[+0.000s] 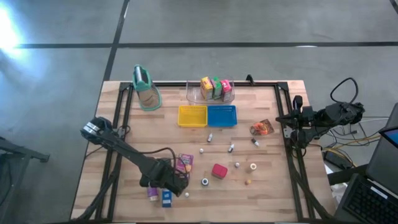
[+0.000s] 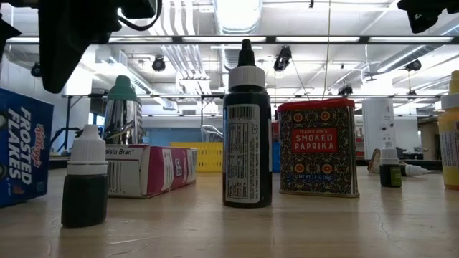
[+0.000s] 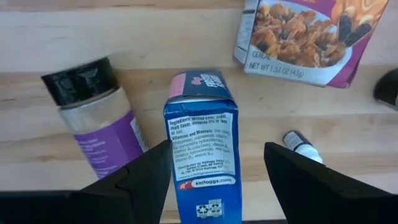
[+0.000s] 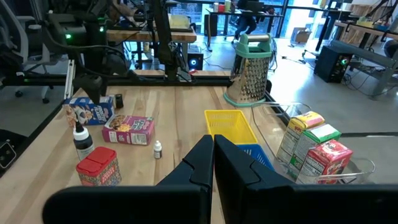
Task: Pick & Place Kitchen Items
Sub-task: Adjust the cereal boxes on the table
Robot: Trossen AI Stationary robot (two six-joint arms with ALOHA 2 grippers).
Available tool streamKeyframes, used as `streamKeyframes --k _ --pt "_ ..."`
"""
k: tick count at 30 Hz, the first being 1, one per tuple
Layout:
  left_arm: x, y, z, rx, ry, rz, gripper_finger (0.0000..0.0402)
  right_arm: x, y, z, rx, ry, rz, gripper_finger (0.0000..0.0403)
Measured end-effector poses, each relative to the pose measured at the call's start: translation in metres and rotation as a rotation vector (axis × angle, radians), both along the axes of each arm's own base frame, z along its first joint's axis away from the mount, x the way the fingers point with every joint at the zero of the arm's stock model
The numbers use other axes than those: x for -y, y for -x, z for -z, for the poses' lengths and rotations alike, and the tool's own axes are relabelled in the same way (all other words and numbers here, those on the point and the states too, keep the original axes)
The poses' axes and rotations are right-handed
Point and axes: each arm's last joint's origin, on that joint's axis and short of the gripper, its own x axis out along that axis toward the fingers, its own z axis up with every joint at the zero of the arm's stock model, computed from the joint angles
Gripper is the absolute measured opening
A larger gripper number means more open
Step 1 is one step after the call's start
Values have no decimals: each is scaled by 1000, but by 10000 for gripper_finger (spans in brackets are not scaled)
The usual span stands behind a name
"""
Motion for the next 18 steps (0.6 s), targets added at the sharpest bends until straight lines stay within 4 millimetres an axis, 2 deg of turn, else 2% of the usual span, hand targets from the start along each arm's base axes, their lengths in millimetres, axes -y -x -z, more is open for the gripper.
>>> streamKeyframes --k 18 --pt "0 3 -8 -19 48 -3 259 0 0 0 0 0 0 8"
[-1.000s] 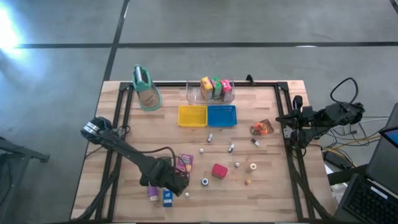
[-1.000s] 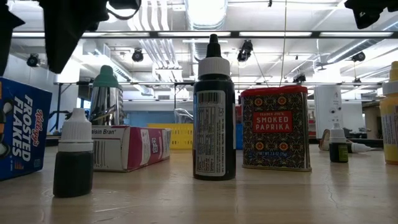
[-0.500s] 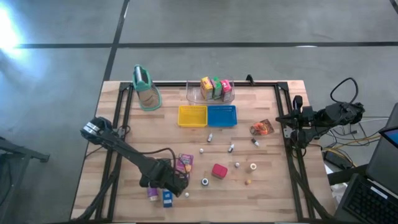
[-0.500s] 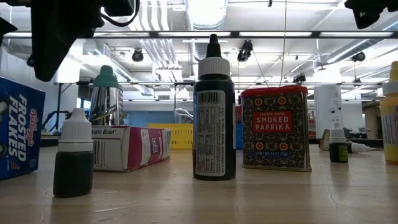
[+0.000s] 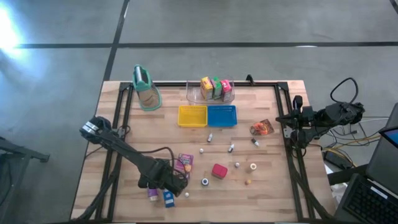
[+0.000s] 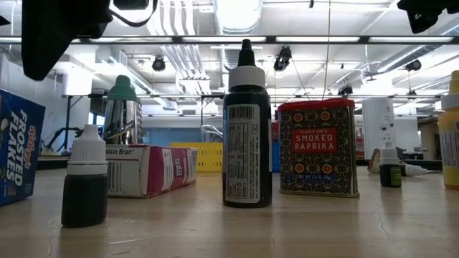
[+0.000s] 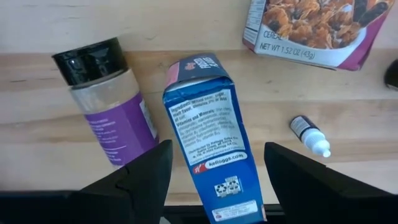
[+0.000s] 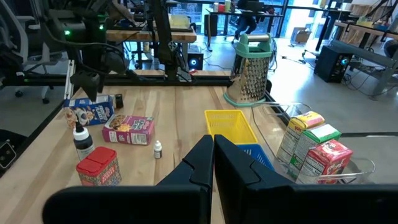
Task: Pick & Place Kitchen Items
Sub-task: Adjust the cereal boxes on the table
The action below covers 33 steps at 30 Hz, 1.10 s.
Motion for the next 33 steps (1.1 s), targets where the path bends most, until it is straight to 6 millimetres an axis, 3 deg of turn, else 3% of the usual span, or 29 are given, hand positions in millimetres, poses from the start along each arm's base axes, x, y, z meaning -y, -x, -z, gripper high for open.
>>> streamKeyframes --k 18,33 --pt "1 1 7 3 7 -19 259 0 0 0 0 0 0 8" --pt "0 3 36 27 44 -9 259 0 0 0 0 1 1 8"
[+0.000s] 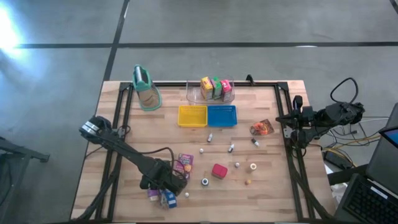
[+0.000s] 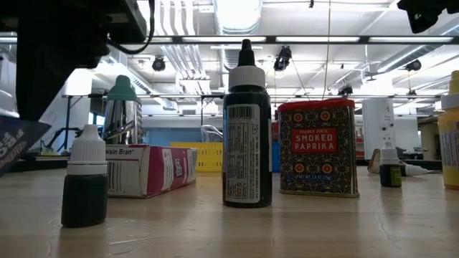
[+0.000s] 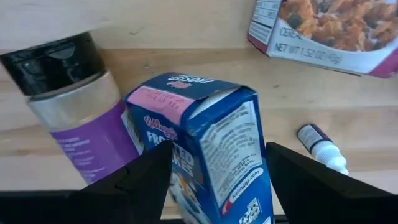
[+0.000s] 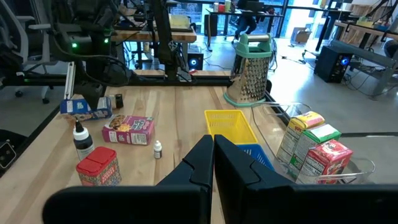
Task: Pick & Place Kitchen Items
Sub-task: Adjust the cereal boxes on the table
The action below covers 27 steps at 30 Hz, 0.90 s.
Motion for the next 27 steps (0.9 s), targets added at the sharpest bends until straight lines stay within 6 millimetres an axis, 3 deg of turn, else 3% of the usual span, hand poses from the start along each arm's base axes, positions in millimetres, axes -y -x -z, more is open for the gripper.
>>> streamKeyframes --k 27 --pt "5 6 -10 -58 51 38 256 0 0 0 0 0 0 8"
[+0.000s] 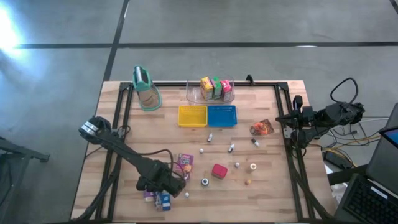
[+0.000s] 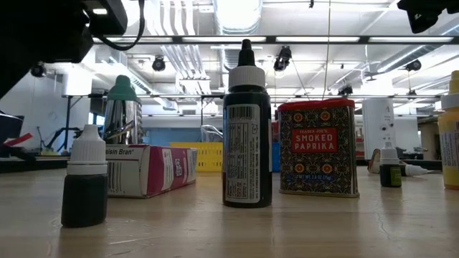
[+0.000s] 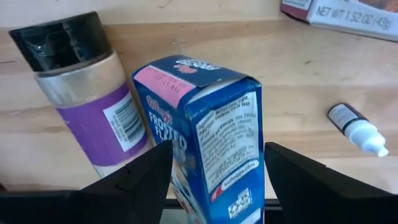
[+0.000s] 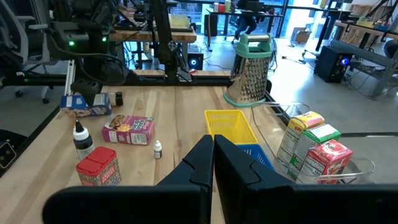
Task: Pick & Place Kitchen Items
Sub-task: Adjust the cereal boxes on the table
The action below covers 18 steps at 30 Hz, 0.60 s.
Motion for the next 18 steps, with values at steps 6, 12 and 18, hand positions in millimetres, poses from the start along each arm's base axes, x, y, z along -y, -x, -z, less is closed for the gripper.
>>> streamKeyframes --k 6,12,18 --pt "1 4 -12 -50 -31 4 235 0 0 0 0 0 0 8" --pt "0 4 -20 -32 -64 2 220 0 0 0 0 0 0 8" --pt "-2 3 -19 -18 -78 10 220 0 0 0 0 0 0 8"
